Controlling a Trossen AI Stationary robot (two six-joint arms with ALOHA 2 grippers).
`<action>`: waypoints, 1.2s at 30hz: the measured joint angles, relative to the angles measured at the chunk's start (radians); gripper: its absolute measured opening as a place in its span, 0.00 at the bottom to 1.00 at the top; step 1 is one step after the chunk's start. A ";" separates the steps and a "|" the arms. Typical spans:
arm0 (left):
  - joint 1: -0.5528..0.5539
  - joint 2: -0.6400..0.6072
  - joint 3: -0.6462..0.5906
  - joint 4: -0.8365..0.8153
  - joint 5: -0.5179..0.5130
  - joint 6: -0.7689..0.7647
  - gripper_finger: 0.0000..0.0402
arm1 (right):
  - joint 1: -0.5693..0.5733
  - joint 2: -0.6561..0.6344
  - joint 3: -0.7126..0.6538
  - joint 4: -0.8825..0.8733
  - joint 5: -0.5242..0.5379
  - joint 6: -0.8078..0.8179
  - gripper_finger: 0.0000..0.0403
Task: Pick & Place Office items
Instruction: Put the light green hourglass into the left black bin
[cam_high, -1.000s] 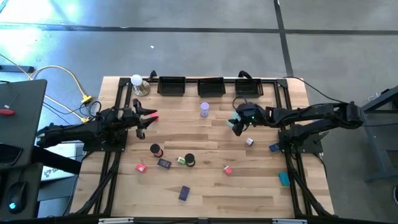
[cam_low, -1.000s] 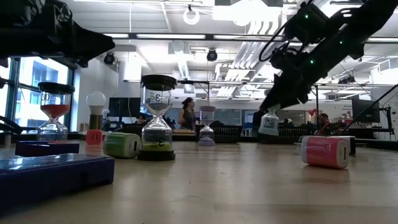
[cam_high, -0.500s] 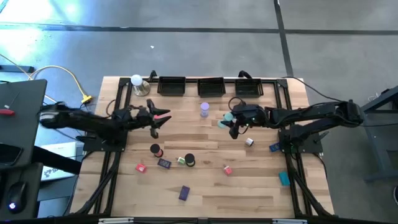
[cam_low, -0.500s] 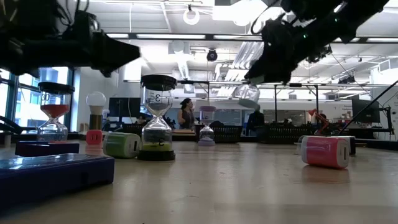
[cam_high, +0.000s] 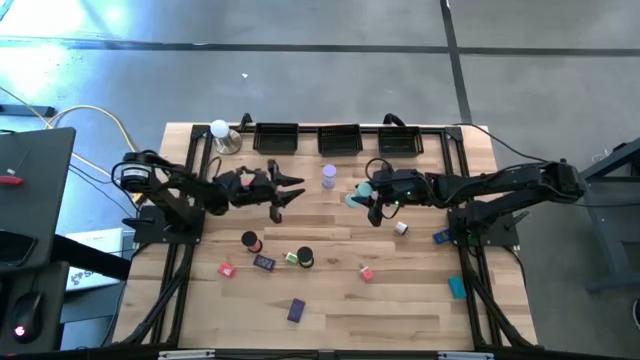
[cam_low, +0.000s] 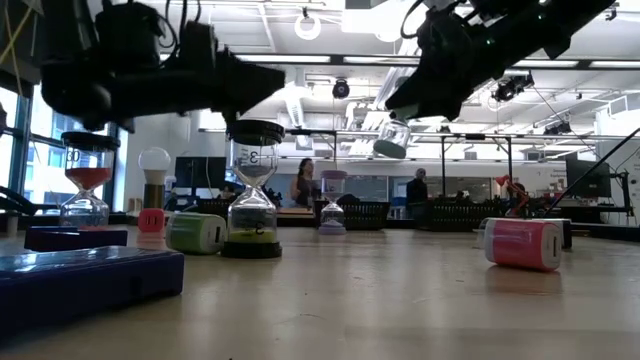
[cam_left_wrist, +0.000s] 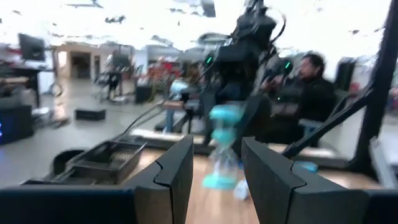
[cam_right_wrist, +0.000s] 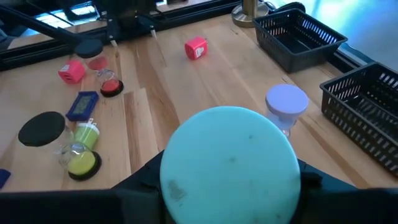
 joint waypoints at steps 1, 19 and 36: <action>-0.003 0.000 0.007 -0.003 0.000 -0.024 0.33 | 0.000 0.000 0.000 0.003 0.000 0.000 0.40; 0.010 -0.004 0.017 -0.008 0.017 -0.142 0.33 | 0.000 0.000 0.000 0.005 -0.001 0.000 0.42; -0.053 -0.001 0.017 -0.025 0.037 0.089 0.76 | 0.000 0.000 0.000 0.009 -0.024 0.000 0.41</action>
